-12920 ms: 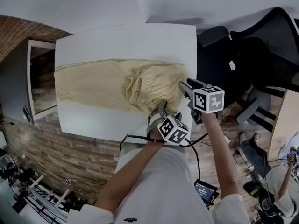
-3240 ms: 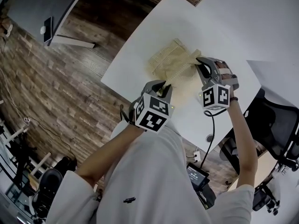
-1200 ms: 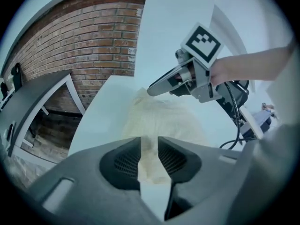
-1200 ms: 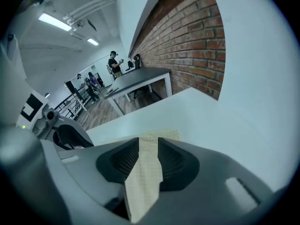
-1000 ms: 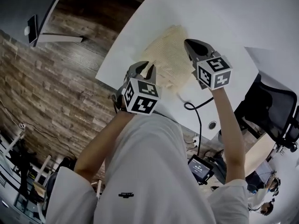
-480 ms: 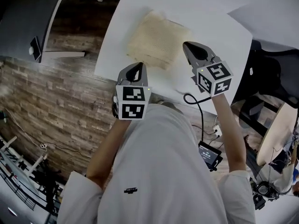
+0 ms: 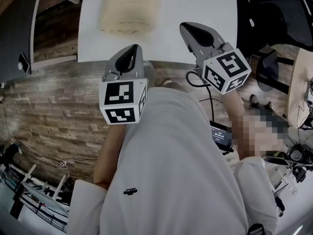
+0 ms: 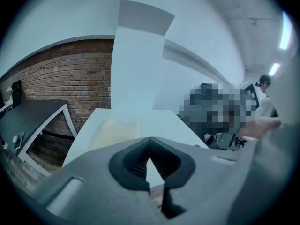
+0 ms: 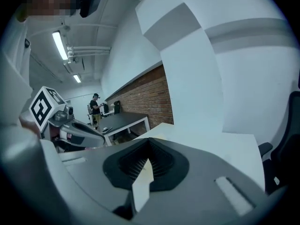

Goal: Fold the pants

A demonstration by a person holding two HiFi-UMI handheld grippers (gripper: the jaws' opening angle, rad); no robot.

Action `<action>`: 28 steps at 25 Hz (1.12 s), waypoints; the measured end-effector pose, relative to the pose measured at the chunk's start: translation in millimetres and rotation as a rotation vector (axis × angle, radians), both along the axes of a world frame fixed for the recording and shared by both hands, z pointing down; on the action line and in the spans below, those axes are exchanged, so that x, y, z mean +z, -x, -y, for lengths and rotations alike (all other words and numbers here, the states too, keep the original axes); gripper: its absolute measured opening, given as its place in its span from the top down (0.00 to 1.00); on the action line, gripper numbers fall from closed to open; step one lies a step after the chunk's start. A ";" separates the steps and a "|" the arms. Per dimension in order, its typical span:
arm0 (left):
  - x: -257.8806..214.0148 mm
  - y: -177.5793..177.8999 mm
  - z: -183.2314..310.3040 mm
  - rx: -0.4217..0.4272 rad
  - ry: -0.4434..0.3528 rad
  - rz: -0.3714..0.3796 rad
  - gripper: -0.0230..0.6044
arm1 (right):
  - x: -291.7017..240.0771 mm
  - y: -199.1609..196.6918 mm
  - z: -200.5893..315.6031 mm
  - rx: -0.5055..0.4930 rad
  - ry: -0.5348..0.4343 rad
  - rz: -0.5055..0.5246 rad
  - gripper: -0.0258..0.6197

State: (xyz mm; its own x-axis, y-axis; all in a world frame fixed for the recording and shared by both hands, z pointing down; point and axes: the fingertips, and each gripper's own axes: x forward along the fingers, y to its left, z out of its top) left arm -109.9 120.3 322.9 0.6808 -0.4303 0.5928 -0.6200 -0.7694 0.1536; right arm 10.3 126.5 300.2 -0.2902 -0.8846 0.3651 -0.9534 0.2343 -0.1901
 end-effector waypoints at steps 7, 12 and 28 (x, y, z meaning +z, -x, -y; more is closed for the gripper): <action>-12.7 14.3 -84.7 0.033 0.016 -0.027 0.96 | 6.8 22.1 -104.2 0.044 0.017 0.002 0.95; -12.0 22.8 -122.6 0.048 0.024 -0.039 0.96 | 16.0 49.4 -160.7 0.075 0.047 0.040 0.95; -16.1 0.3 -177.0 0.203 -0.027 -0.042 0.96 | 3.1 104.4 -205.5 -0.008 -0.018 -0.134 0.95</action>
